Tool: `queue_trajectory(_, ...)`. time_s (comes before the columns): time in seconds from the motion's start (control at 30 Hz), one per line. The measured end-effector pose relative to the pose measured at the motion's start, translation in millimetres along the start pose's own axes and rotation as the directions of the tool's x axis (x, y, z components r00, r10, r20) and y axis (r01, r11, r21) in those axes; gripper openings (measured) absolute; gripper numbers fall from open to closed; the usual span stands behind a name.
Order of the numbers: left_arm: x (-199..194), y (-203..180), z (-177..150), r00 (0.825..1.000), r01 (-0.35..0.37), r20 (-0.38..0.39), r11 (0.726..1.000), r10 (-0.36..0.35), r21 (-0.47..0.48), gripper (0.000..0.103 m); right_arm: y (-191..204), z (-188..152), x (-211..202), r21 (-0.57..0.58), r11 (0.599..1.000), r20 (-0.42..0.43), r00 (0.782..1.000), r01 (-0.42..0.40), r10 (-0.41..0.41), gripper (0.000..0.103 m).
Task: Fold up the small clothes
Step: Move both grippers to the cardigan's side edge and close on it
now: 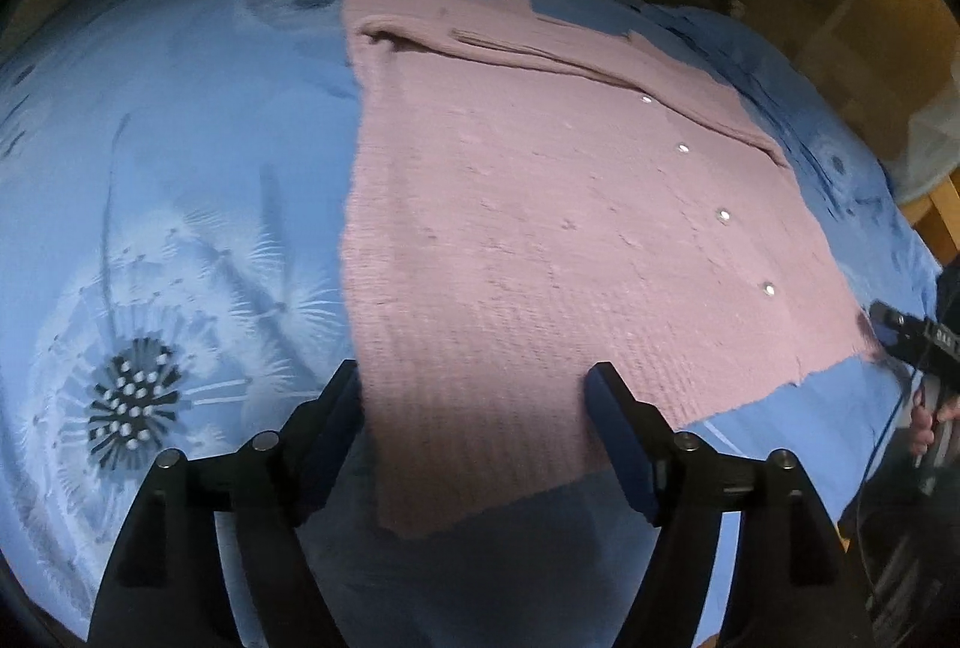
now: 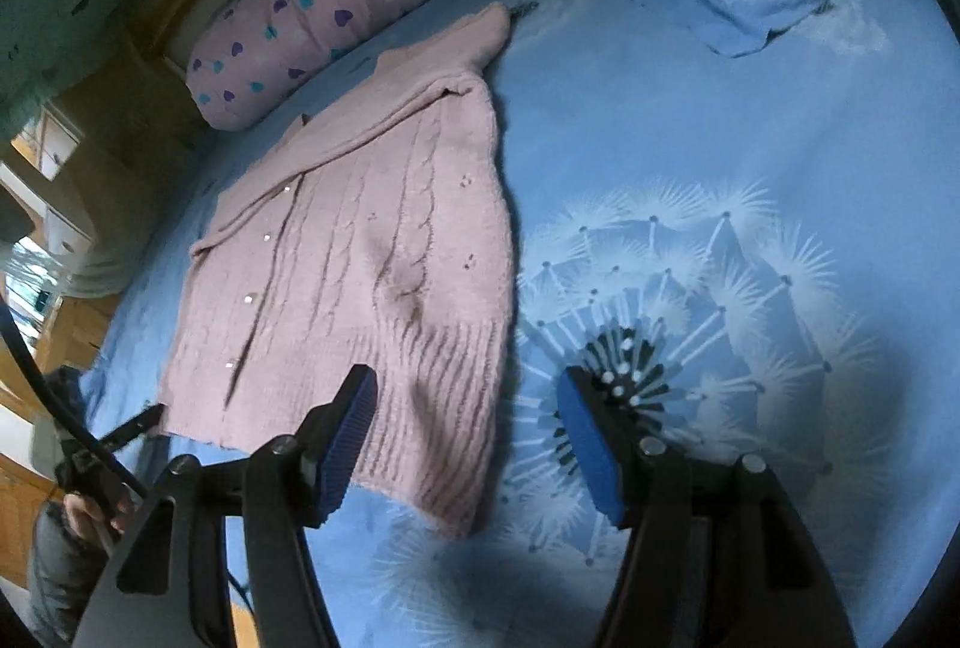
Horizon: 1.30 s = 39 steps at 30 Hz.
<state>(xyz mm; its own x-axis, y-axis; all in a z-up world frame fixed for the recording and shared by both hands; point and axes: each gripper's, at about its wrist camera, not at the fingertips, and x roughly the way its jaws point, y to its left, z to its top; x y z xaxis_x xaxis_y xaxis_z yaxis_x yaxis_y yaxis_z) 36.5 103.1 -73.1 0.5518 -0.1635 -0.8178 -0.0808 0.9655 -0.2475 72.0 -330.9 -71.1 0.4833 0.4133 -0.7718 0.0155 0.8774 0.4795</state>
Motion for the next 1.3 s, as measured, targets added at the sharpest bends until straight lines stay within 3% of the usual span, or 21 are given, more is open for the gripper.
queue_trajectory(0.13, 0, -1, 1, 0.999, 0.038, 0.001, 0.999, -0.038, -0.021, 0.072, -5, -3, 4, 0.041, 0.997, 0.003, 0.998, -0.069, 0.069, 0.069)
queue_trajectory(0.23, -3, 6, 1, 0.994, 0.106, 0.006, 0.990, -0.106, -0.090, 0.072, -7, -5, 3, 0.056, 0.993, 0.010, 0.995, -0.099, 0.099, 0.069)
queue_trajectory(0.33, -6, 19, -1, 0.976, 0.216, 0.016, 0.955, -0.217, -0.203, 0.072, -9, -8, 3, 0.078, 0.988, 0.012, 0.991, -0.135, 0.135, 0.069)
queue_trajectory(0.4, -8, 29, -6, 0.954, 0.295, 0.033, 0.914, -0.297, -0.279, 0.072, -9, -11, 2, 0.089, 0.983, 0.011, 0.987, -0.162, 0.161, 0.070)
queue_trajectory(0.47, -9, 34, -9, 0.942, 0.328, 0.043, 0.891, -0.332, -0.313, 0.072, -8, -14, 1, 0.098, 0.977, 0.008, 0.982, -0.190, 0.191, 0.071)
queue_trajectory(0.53, -10, 34, -11, 0.942, 0.330, 0.049, 0.888, -0.333, -0.320, 0.072, -9, -16, 2, 0.107, 0.973, 0.006, 0.979, -0.203, 0.204, 0.072)
queue_trajectory(0.8, 8, 28, 12, 0.964, 0.264, 0.063, 0.923, -0.257, -0.279, 0.072, -9, 2, 23, 0.162, 0.953, -0.003, 0.966, -0.256, 0.260, 0.072)
queue_trajectory(0.97, 10, 26, 12, 0.968, 0.252, 0.060, 0.930, -0.245, -0.268, 0.072, -14, 10, 31, 0.216, 0.931, 0.004, 0.954, -0.293, 0.299, 0.071)
queue_trajectory(1.1, -5, 27, -6, 0.954, 0.297, 0.044, 0.910, -0.297, -0.291, 0.072, -2, -3, 24, 0.167, 0.945, -0.029, 0.957, -0.282, 0.290, 0.071)
queue_trajectory(1.3, -3, 42, -9, 0.928, 0.365, 0.079, 0.848, -0.364, -0.386, 0.072, 0, -7, 24, 0.170, 0.945, -0.032, 0.957, -0.278, 0.287, 0.071)
